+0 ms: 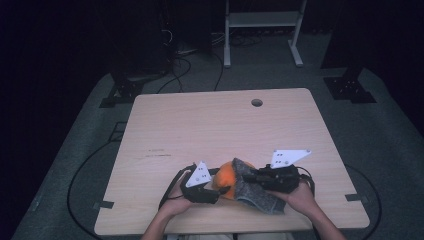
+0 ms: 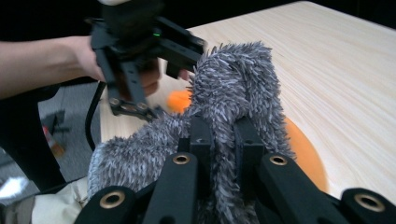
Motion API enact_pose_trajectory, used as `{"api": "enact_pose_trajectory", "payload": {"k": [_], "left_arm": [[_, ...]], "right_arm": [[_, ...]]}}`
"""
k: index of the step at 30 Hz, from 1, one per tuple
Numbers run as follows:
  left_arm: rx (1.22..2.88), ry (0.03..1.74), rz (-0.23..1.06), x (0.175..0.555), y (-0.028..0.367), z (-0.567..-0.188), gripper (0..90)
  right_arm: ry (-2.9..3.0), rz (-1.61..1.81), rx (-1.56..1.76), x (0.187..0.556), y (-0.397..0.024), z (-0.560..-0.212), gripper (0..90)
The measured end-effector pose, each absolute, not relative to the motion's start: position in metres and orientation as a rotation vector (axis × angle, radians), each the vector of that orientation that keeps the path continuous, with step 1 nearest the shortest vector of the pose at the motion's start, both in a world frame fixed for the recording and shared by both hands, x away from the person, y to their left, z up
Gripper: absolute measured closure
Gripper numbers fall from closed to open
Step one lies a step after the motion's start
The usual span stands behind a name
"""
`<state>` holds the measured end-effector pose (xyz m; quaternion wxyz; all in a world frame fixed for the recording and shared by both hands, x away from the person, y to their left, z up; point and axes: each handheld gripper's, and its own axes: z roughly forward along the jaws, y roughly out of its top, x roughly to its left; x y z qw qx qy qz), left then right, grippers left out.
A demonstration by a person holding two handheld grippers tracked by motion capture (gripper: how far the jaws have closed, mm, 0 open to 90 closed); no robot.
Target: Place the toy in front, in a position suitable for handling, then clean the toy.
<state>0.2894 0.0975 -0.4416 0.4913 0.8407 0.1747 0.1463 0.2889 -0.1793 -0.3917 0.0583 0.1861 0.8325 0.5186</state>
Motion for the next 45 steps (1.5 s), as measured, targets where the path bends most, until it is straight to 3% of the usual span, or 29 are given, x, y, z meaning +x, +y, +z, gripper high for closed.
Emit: {"api": "enact_pose_trajectory", "payload": {"k": [19, 28, 35, 41, 45], "left_arm": [[2.086, 0.370, 0.374, 0.287, 0.102, -0.447, 33.7], [2.116, 0.359, 0.397, 0.285, 0.103, -0.448, 35.9], [2.124, 0.368, 0.376, 0.285, 0.107, -0.450, 37.0], [2.069, 0.437, 0.241, 0.289, 0.108, -0.440, 18.9], [1.996, 0.477, 0.170, 0.290, 0.100, -0.427, 17.4]], "right_arm": [[2.516, 1.587, 0.691, 0.301, -0.201, -0.408, 80.6], [2.541, 1.585, 0.541, 0.298, -0.159, -0.393, 80.6], [2.517, 1.620, 0.717, 0.304, -0.188, -0.408, 80.6], [2.515, 1.599, 0.736, 0.297, -0.202, -0.414, 80.4], [2.523, 1.600, 0.713, 0.296, -0.196, -0.415, 80.4]]}}
